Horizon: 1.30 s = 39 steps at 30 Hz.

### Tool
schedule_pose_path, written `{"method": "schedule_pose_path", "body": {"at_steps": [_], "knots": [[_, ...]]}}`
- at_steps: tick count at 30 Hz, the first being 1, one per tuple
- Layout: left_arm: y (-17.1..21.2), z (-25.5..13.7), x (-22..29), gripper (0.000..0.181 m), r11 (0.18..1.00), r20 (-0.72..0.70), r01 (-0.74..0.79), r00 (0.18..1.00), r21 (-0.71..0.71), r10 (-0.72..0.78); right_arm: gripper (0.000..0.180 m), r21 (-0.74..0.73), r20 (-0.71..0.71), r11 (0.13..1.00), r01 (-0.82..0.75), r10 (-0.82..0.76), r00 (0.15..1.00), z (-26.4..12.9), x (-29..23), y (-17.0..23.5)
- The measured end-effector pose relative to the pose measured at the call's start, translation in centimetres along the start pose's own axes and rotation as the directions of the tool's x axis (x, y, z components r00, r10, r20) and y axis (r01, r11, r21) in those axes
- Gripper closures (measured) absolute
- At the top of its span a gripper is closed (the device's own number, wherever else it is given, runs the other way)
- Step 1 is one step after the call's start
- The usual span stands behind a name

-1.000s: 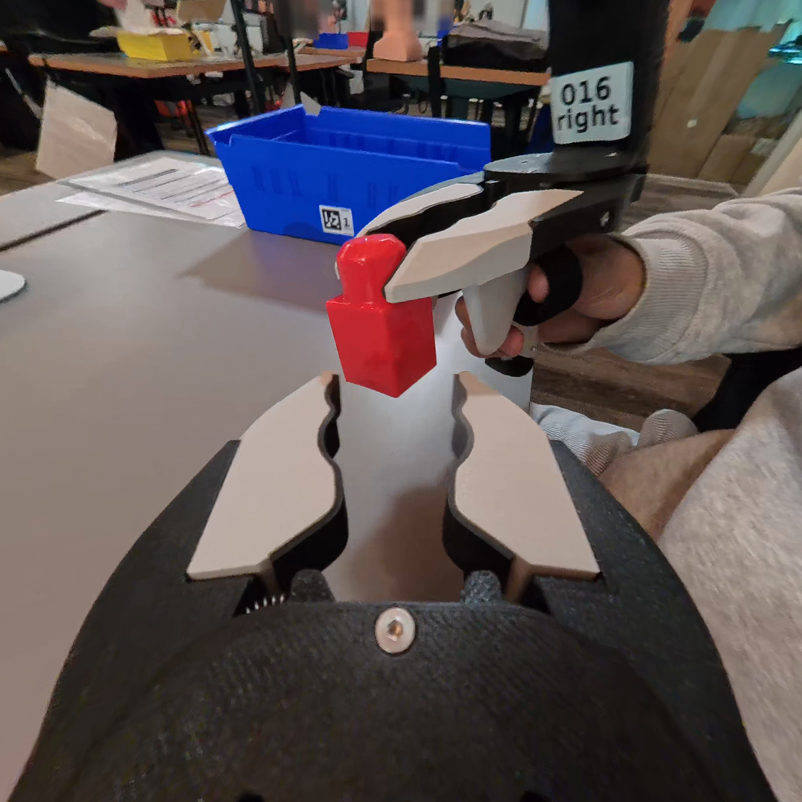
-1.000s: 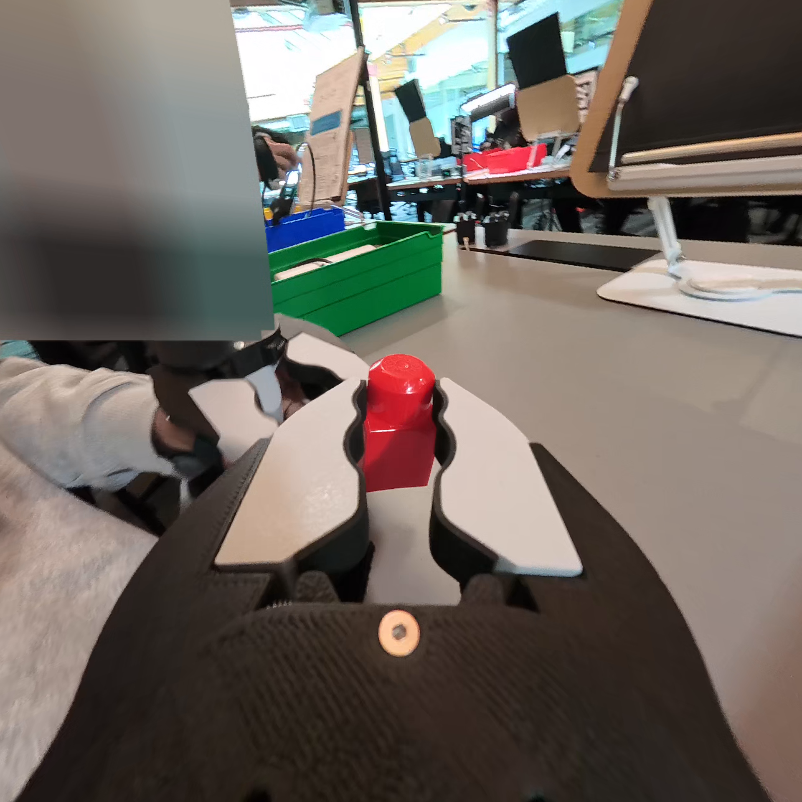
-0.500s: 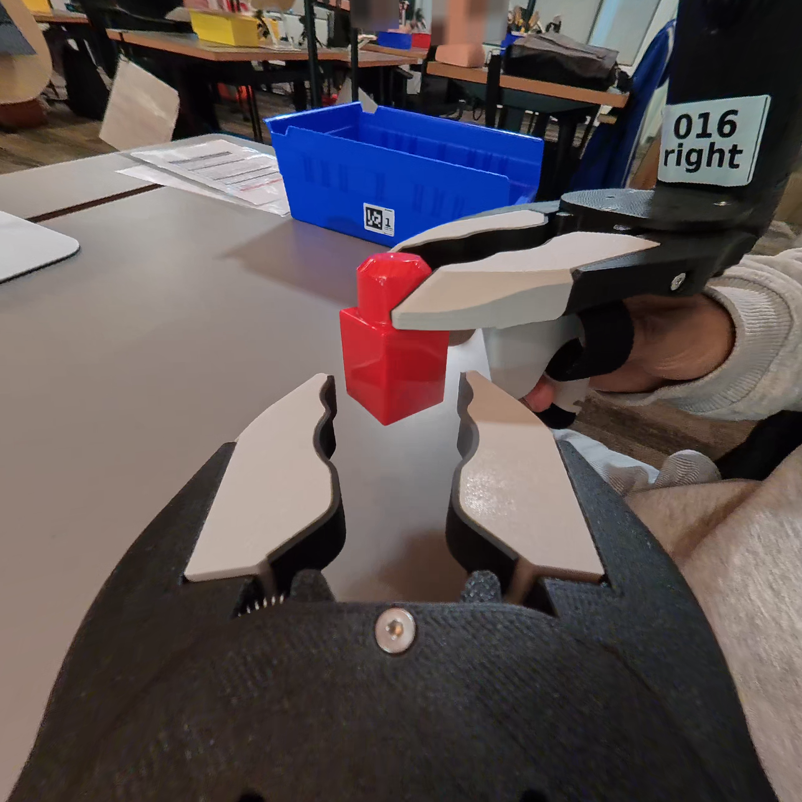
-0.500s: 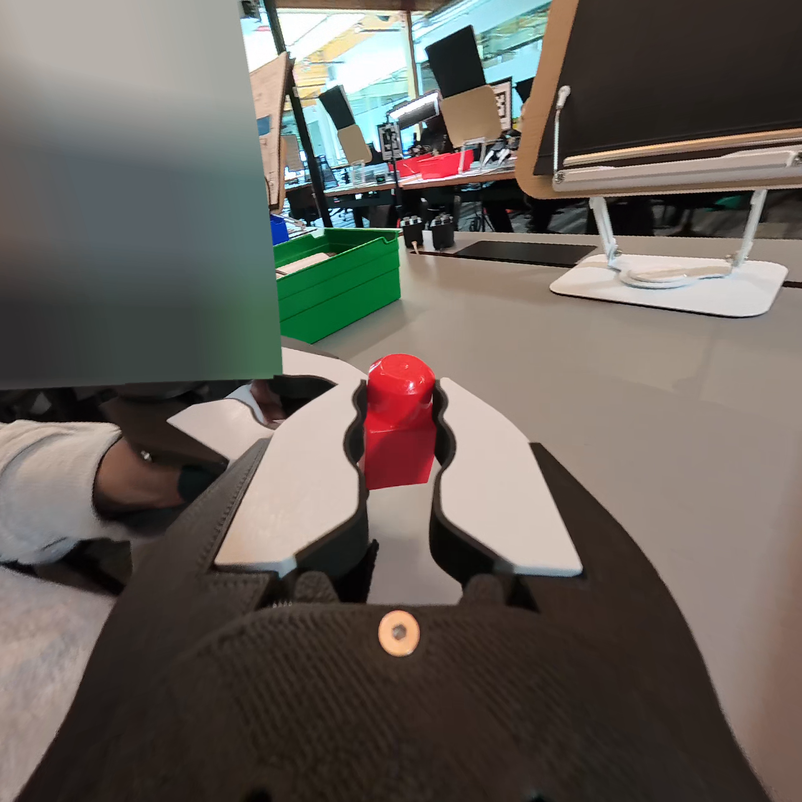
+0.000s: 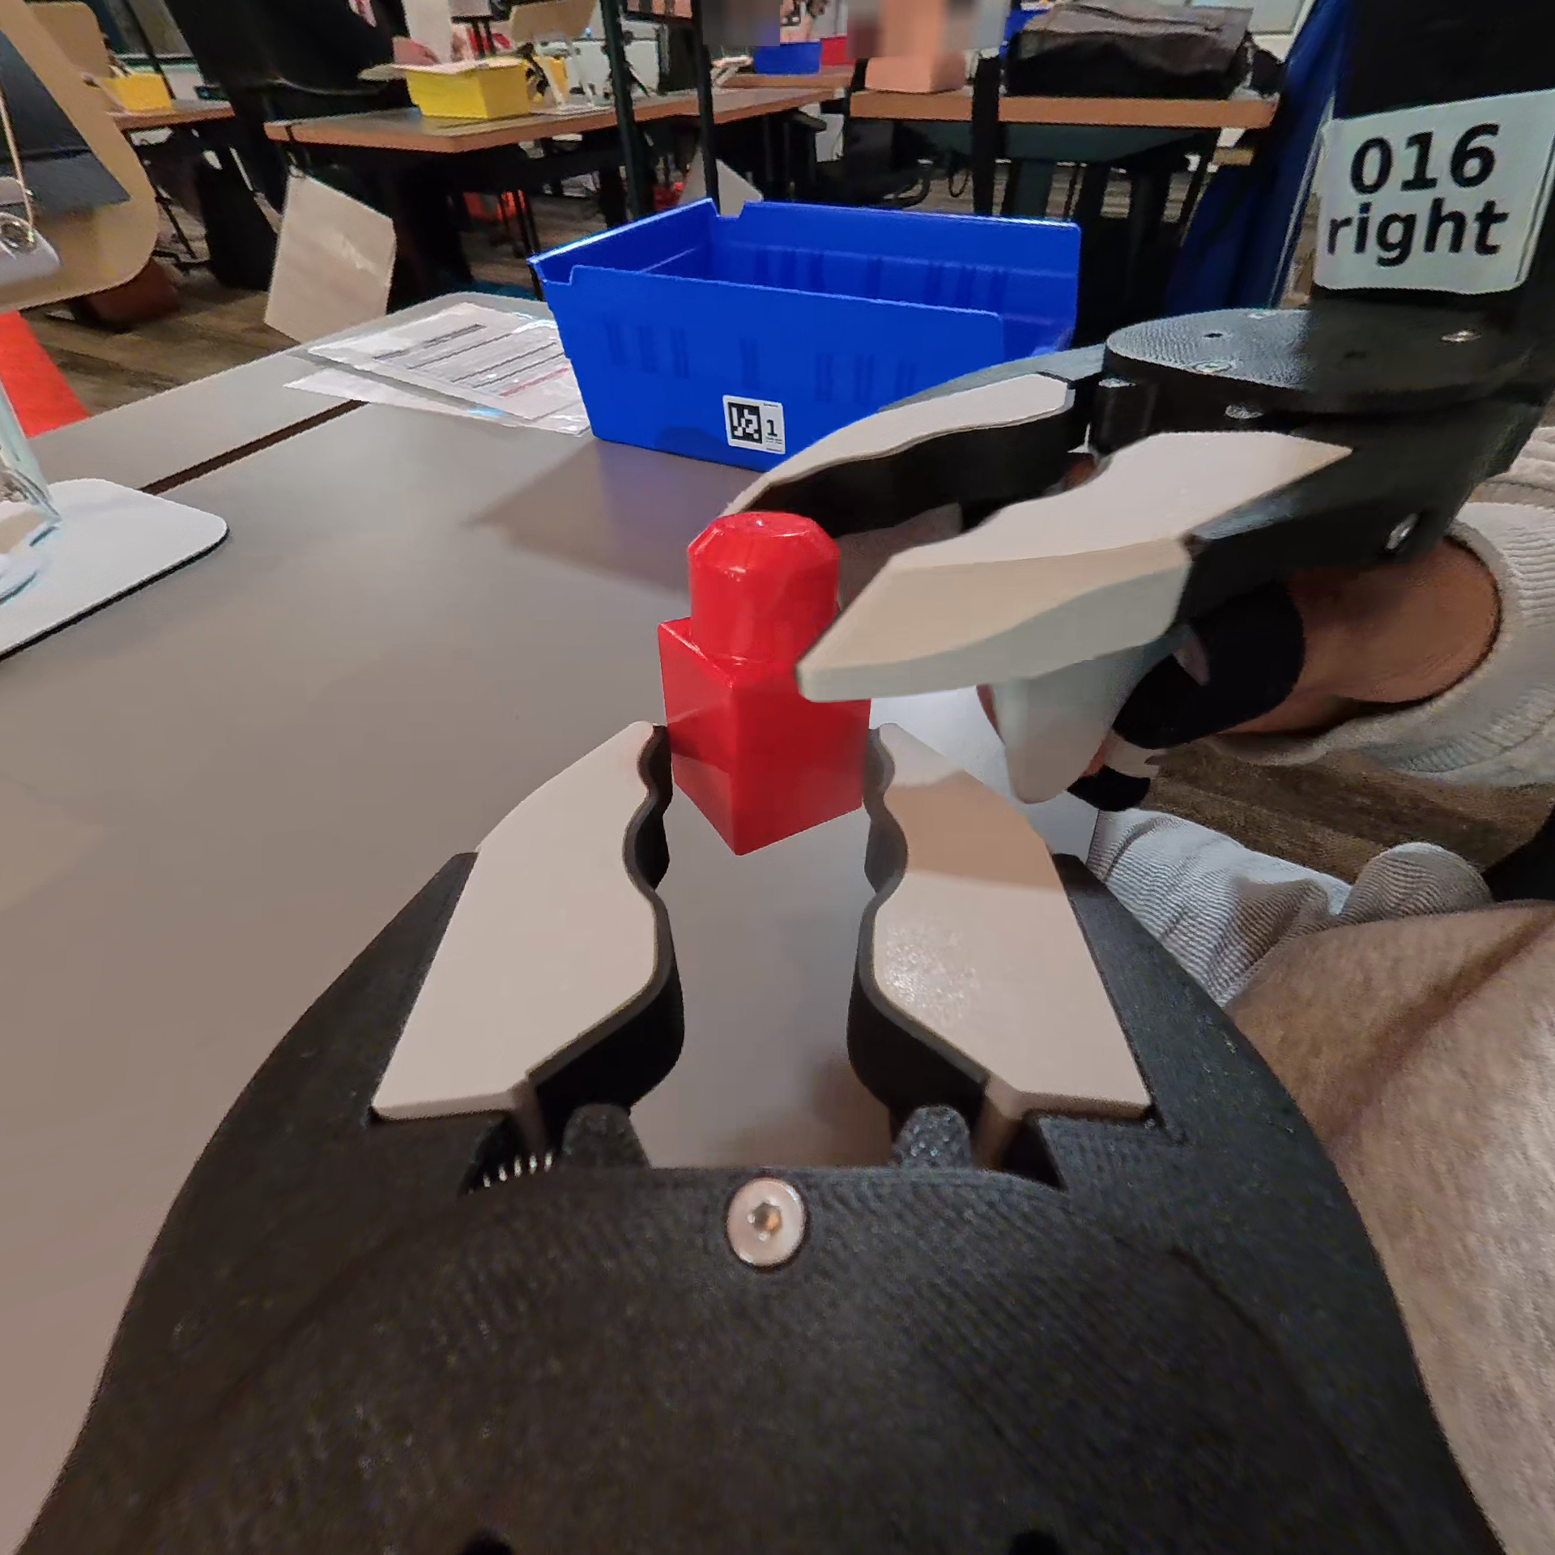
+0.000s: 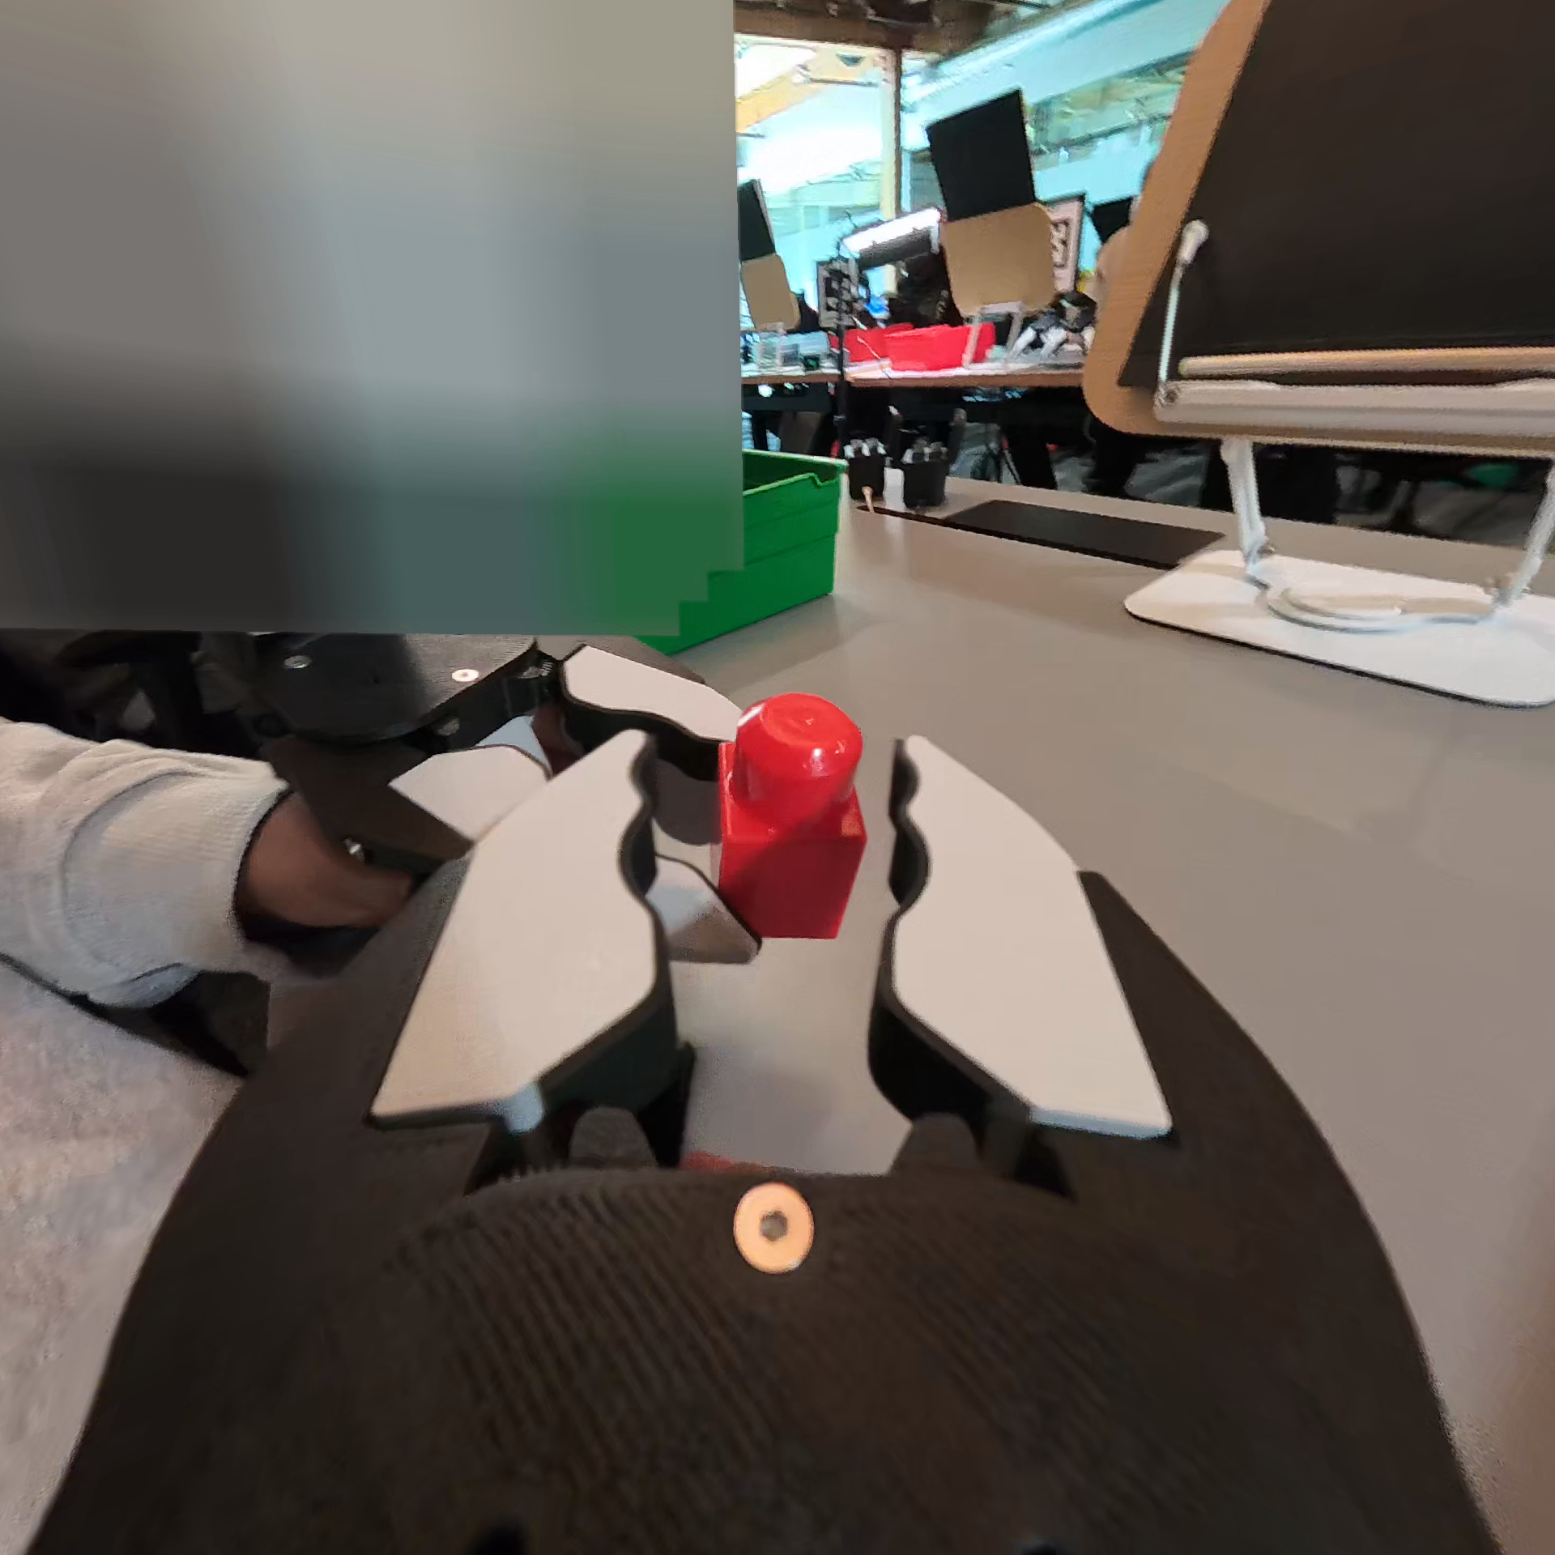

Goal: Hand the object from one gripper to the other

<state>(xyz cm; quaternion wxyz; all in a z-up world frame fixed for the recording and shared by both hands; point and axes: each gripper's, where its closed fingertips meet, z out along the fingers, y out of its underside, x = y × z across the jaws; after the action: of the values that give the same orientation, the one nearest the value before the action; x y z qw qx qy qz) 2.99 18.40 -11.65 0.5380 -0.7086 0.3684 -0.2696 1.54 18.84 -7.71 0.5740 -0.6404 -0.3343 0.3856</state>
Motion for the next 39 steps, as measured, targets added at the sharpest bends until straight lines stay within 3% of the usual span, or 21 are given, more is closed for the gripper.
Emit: {"method": "schedule_pose_path", "body": {"at_steps": [2,4,9,13,21,26,32,39], "knots": [[-0.1,0.0,0.1,0.136,1.0,-0.016,0.021,1.0,0.009,-0.021,0.109,0.034,0.051,0.999,0.031,-0.032,0.998,-0.5,-0.3,-0.6],[-0.1,-0.1,0.1,0.137,0.999,-0.036,0.047,0.998,0.014,-0.047,0.104,0.067,0.085,0.996,0.062,-0.067,0.994,-1.0,-0.3,-1.2],[-0.6,-0.5,1.4,0.137,0.991,-0.216,0.118,0.971,0.065,-0.101,0.107,0.092,0.256,0.986,0.142,-0.161,0.953,-2.6,-1.3,-1.2],[-1.4,-1.7,3.3,0.137,0.977,-0.43,0.189,0.893,0.097,-0.13,0.125,0.09,0.439,0.996,0.017,-0.055,0.897,-3.9,-2.4,-1.3],[-2.1,-3.8,5.7,0.137,0.957,-0.668,0.285,0.724,0.062,-0.172,0.129,-0.035,0.602,0.991,-0.132,0.126,0.788,-4.4,-4.1,-0.3],[-1.8,-4.2,7.0,0.137,0.958,-0.728,0.285,0.661,0.018,-0.183,0.135,-0.058,0.638,0.991,-0.119,0.128,0.759,-4.5,-5.2,0.2],[-1.6,-4.3,7.5,0.137,0.96,-0.744,0.279,0.641,0.001,-0.186,0.145,-0.079,0.67,0.99,-0.114,0.137,0.729,-4.8,-6.0,0.4],[-1.9,-3.1,5.2,0.122,0.946,-0.643,0.323,0.733,0.044,-0.22,0.145,-0.012,0.571,0.99,-0.138,0.12,0.812,-4.0,-3.5,-0.6]]}}
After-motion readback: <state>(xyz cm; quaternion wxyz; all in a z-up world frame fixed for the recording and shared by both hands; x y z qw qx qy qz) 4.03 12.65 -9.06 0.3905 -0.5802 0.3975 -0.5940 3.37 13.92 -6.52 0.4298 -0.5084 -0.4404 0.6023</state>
